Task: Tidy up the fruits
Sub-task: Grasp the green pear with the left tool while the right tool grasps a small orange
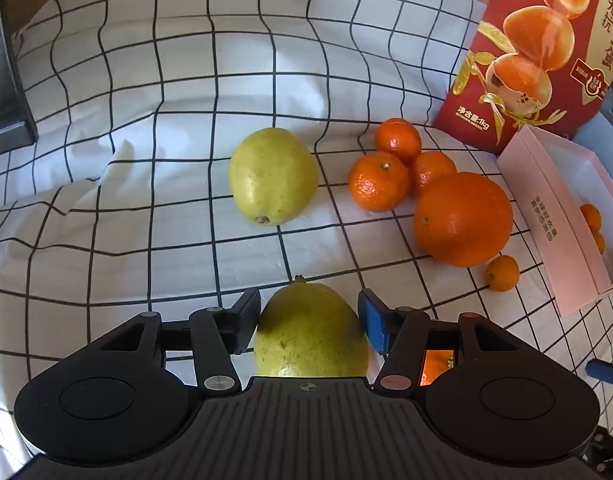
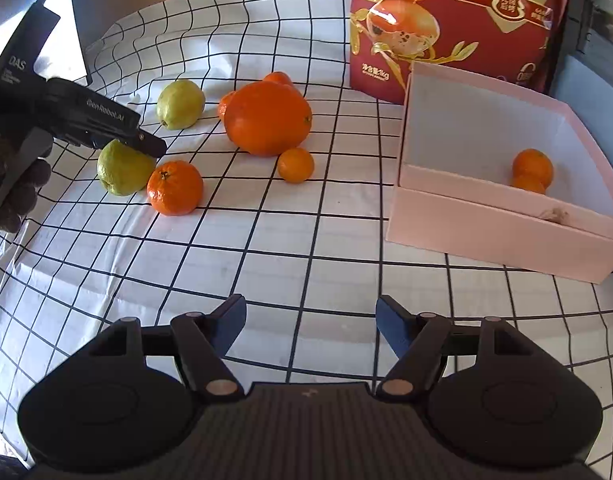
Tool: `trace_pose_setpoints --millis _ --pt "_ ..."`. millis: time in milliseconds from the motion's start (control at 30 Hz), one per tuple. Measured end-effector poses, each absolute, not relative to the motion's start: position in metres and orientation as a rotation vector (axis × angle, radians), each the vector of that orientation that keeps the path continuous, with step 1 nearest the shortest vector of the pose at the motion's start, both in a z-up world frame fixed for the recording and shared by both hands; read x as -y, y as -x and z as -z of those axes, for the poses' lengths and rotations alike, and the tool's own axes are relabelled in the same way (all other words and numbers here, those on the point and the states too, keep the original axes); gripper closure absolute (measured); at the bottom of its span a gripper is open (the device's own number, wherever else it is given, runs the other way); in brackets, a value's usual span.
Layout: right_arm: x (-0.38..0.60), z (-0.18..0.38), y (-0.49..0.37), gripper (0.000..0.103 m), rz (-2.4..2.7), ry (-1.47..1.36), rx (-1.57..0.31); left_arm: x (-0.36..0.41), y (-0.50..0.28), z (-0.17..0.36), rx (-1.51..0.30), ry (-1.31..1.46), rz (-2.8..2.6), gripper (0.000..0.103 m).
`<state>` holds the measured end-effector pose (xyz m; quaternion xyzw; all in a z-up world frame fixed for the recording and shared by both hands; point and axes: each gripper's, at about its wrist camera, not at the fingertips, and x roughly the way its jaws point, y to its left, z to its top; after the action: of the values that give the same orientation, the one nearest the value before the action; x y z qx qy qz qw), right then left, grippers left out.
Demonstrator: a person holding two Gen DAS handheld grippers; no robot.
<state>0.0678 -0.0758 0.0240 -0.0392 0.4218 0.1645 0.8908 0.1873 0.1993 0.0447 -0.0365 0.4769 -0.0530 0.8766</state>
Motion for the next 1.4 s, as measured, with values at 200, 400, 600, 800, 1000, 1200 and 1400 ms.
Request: trace_pose_setpoints --millis 200,400,600,800,1000,1200,1400 --pt "0.086 -0.024 -0.068 0.031 -0.316 0.062 -0.876 -0.206 -0.160 -0.049 -0.922 0.098 0.102 0.044" --pt "0.083 -0.020 -0.072 0.031 -0.322 0.060 -0.887 -0.222 -0.118 -0.052 -0.814 0.205 0.078 0.045" --pt "0.061 -0.021 -0.071 0.031 -0.379 0.106 -0.872 -0.222 -0.095 -0.049 -0.744 0.230 0.057 0.045" --pt "0.045 -0.022 -0.066 0.031 -0.433 0.152 -0.861 -0.215 -0.088 -0.044 -0.755 0.212 0.083 0.041" --pt "0.048 -0.021 -0.066 0.031 -0.431 0.146 -0.865 -0.208 -0.088 -0.042 -0.748 0.175 0.084 0.041" --pt "0.055 -0.019 -0.066 0.031 -0.416 0.129 -0.870 -0.208 -0.092 -0.032 -0.798 0.120 0.113 0.038" --pt "0.060 -0.018 -0.063 0.031 -0.404 0.121 -0.872 -0.207 -0.091 -0.029 -0.787 0.130 0.104 0.039"
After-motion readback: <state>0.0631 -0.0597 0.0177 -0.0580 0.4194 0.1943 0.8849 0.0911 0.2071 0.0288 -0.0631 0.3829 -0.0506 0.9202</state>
